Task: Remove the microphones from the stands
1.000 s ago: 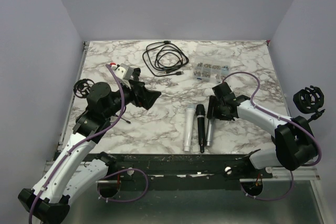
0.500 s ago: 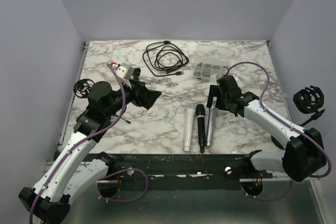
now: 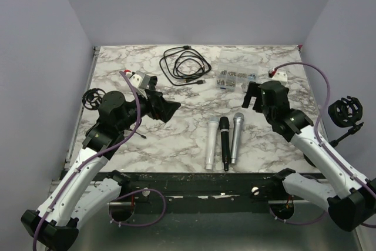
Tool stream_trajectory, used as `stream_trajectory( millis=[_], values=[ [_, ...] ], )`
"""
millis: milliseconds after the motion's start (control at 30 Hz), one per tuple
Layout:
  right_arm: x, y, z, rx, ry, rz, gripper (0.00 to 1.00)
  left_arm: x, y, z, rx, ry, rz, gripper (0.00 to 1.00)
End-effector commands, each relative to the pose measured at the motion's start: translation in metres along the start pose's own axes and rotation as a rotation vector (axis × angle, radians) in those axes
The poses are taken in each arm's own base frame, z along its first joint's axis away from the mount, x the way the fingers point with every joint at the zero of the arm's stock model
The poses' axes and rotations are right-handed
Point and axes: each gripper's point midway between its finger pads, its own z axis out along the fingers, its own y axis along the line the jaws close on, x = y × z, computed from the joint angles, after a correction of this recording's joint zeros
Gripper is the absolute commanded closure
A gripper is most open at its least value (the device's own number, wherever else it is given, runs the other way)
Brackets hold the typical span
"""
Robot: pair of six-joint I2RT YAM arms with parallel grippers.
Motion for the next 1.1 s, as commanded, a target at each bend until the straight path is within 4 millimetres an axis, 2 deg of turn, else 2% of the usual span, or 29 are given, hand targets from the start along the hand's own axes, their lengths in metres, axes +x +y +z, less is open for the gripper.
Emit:
stream_trajectory(
  millis=[0, 167, 300, 400, 667, 833, 1067],
  values=[
    [-0.064, -0.023, -0.034, 0.088, -0.228, 0.042, 0.0, -0.011, -0.008, -0.003, 0.028, -0.023, 0.0, 0.01],
    [-0.101, -0.054, -0.07, 0.216, -0.347, 0.045, 0.0, -0.013, -0.01, -0.005, 0.034, -0.029, 0.001, 0.01],
    [-0.118, -0.091, -0.093, 0.443, -0.371, 0.029, 0.0, -0.014, -0.012, -0.006, 0.045, -0.031, -0.002, 0.01],
    [-0.128, -0.109, -0.107, 0.565, -0.382, -0.011, 0.0, -0.014, -0.013, -0.006, 0.052, -0.03, -0.004, 0.01],
    [-0.139, -0.144, -0.139, 0.835, -0.414, -0.075, 0.02, -0.017, -0.015, -0.009, 0.056, -0.044, 0.002, 0.01],
    [-0.146, -0.156, -0.16, 0.965, -0.413, -0.123, 0.04, -0.016, -0.015, -0.008, 0.057, -0.041, -0.001, 0.01],
    [-0.136, -0.175, -0.17, 1.062, -0.37, -0.15, 0.07, -0.018, -0.018, -0.011, 0.068, -0.05, 0.002, 0.01]
  ],
)
